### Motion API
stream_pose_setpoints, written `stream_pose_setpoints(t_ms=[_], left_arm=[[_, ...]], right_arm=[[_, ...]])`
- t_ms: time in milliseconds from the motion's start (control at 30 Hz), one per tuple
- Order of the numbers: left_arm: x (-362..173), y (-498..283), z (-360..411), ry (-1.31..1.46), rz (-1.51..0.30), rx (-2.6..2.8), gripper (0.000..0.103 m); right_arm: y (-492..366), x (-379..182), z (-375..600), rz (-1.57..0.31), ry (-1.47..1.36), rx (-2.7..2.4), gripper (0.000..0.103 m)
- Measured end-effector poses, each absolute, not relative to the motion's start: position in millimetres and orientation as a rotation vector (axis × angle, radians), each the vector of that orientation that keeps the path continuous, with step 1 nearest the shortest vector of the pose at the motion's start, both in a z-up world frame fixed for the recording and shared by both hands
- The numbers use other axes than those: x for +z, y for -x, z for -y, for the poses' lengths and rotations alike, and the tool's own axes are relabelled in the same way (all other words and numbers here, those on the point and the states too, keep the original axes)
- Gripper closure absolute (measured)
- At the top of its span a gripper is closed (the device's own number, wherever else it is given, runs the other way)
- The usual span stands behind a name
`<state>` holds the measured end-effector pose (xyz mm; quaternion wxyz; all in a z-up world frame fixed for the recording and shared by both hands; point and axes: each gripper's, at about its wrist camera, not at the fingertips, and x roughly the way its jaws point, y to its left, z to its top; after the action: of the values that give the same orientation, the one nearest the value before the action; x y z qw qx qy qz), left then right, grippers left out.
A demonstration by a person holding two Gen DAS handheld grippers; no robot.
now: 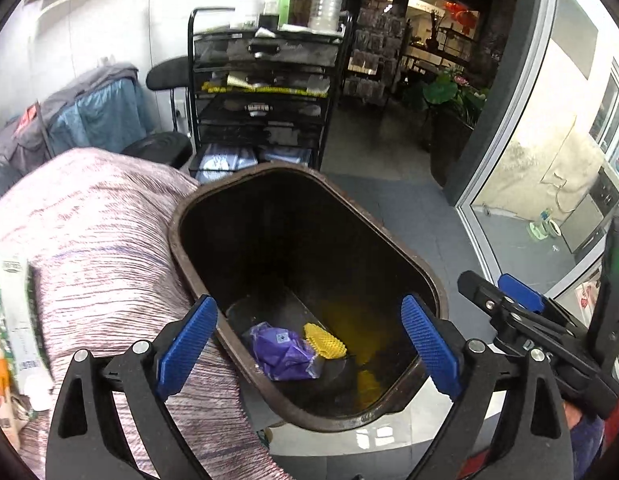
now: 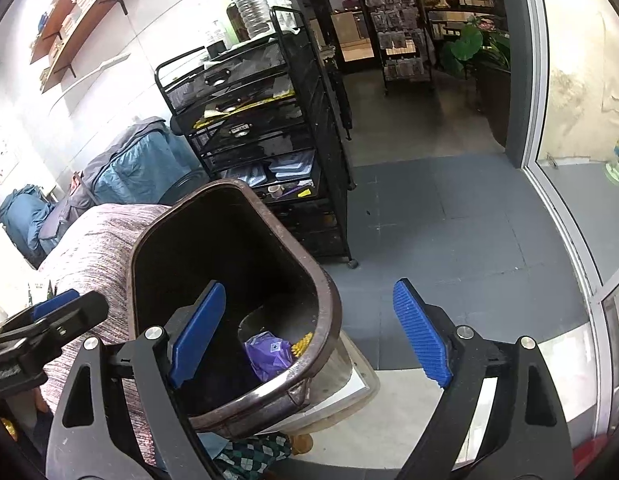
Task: Collect trash
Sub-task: 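Move the yellow foam net over the bin and open the left tool, then grasp the white juice bottle with the left tool while the right tool grasps the green carton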
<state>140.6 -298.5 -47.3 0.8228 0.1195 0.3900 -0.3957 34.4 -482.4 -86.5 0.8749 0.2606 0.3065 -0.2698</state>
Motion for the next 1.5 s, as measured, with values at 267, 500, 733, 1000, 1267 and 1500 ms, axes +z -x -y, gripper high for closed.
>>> stream_pose_setpoints(t_ms=[267,500,733,1000,1267,1500], left_arm=[[-26,-125,264,-0.243,-0.754,-0.825,0.006],[-21,-128,218,-0.221,-0.743,-0.776,0.006],[-22,-144,159,-0.221,-0.749,-0.656,0.006],[-33,-171,93,-0.250,-0.775,-0.495,0.006],[-53,-198,60,-0.326,-0.830,-0.408,0.008],[-69,-214,61,-0.417,-0.875,-0.383,0.023]], right_arm=[[-46,-77,463,-0.630,-0.516,-0.498,0.018],[-64,-67,432,-0.635,-0.480,-0.394,0.018],[-86,-61,393,-0.657,-0.427,-0.270,0.018],[-116,-54,347,-0.687,-0.386,-0.112,0.018],[-143,-48,304,-0.707,-0.342,0.014,0.018],[-155,-46,275,-0.726,-0.312,0.085,0.018]])
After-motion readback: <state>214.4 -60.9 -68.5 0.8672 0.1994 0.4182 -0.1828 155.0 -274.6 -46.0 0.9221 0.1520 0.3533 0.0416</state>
